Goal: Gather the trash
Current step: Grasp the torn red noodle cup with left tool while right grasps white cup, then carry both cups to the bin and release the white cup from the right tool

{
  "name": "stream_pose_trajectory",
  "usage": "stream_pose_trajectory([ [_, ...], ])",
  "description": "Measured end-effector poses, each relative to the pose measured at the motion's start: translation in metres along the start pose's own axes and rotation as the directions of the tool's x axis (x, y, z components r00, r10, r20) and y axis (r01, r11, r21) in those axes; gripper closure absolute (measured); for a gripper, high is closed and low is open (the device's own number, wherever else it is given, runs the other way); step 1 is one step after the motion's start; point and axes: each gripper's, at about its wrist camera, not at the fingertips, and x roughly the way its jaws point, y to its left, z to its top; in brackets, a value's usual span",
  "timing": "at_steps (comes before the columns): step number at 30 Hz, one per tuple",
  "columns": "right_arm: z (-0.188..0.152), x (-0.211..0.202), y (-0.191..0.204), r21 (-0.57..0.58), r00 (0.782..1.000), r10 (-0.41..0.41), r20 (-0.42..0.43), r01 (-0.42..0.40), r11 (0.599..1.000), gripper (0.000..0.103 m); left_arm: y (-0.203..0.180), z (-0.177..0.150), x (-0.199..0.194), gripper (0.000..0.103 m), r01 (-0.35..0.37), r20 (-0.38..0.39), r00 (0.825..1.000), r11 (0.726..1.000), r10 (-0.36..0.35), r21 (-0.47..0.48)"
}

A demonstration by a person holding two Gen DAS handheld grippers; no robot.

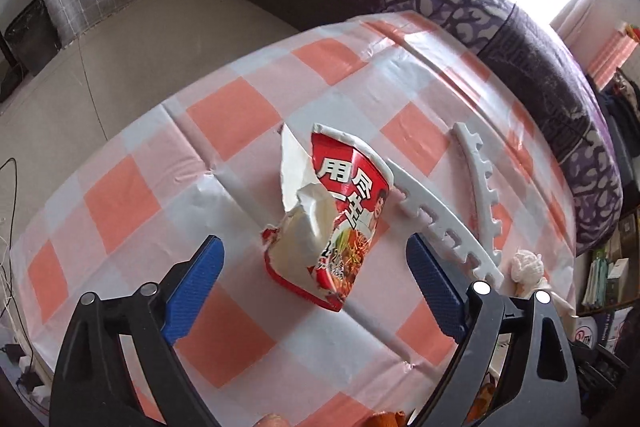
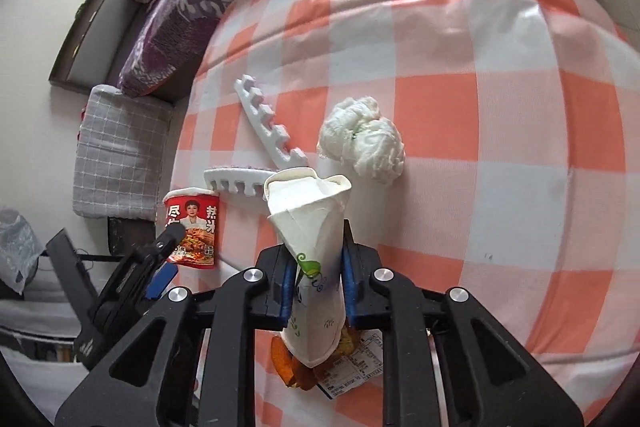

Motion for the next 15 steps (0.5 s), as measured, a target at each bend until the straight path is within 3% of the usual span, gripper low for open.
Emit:
stream_pose_trajectory([
  [2, -0.001, -0.010, 0.002, -0.056, 1.000, 0.007, 0.019, -0.006, 0.998, 0.085, -0.006, -0.003, 0.012, 0.013, -0.019, -0.006, 1.000, 1.000, 0.019, 0.013],
  [3, -0.001, -0.014, 0.004, -0.079, 1.000, 0.004, 0.028, -0.002, 0.997, 0.085, -0.008, -0.006, 0.018, 0.018, -0.042, -0.002, 0.999, 0.999, 0.042, 0.017],
  [4, -0.002, -0.019, 0.005, -0.102, 0.999, -0.001, 0.042, 0.005, 0.995, 0.085, -0.011, -0.009, 0.023, 0.043, -0.060, -0.003, 0.998, 0.998, 0.060, 0.022],
  [6, -0.004, -0.030, 0.007, -0.153, 0.997, -0.015, 0.079, 0.027, 0.988, 0.085, -0.015, -0.013, 0.024, 0.050, -0.095, 0.010, 0.995, 0.995, 0.094, 0.040],
  [8, -0.007, -0.042, 0.006, -0.180, 0.995, -0.005, 0.104, 0.024, 0.983, 0.085, -0.014, -0.014, 0.017, 0.051, -0.039, 0.007, 0.999, 0.999, 0.039, 0.014],
  [15, -0.020, -0.101, -0.001, -0.197, 0.981, 0.013, 0.195, 0.026, 0.980, 0.084, -0.028, -0.020, -0.058, 0.051, -0.005, 0.142, 0.990, 1.000, 0.006, -0.010],
])
